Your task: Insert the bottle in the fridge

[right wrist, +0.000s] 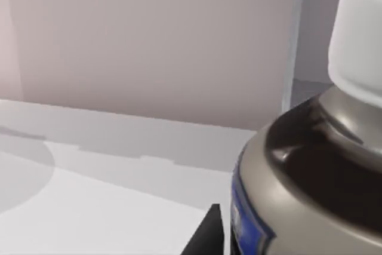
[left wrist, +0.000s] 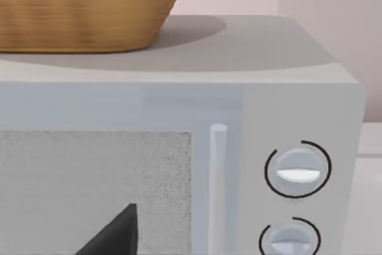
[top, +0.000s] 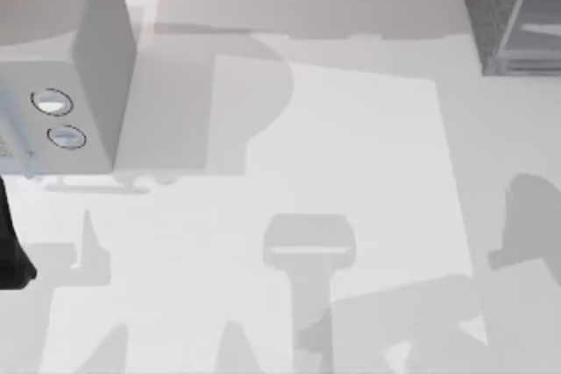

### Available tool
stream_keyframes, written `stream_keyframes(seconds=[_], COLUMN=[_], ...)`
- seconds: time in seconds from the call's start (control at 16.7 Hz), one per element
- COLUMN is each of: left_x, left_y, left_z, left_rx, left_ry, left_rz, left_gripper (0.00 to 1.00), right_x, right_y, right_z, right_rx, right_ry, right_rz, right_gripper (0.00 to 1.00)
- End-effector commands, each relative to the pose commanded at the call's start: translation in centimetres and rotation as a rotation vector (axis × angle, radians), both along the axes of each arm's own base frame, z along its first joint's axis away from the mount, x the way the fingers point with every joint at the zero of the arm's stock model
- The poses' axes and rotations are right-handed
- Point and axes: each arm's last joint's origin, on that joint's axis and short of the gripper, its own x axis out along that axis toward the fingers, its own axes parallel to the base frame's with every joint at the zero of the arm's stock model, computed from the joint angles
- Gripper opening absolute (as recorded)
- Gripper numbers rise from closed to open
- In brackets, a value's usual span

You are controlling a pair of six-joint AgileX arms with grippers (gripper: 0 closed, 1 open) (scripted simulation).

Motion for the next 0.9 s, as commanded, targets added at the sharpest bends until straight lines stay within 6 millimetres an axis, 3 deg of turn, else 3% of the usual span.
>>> stream_keyframes(seconds=[0.48,0.9], left_x=[0.0,0.0], left_y=[0.0,0.0], left_z=[0.0,0.0], left_rx=[0.000,0.000], left_ry=[0.000,0.000], left_rz=[0.000,0.000], left_gripper=[1.00,1.00], right_x=[-3.0,-3.4], right_y=[-0.8,-1.0], right_z=[-1.3,-2.0], right_rx=[0.014,0.020], right_ry=[-0.032,-0.027], right_rz=[-0.180,-0.232], right_gripper=[0.01,0.01])
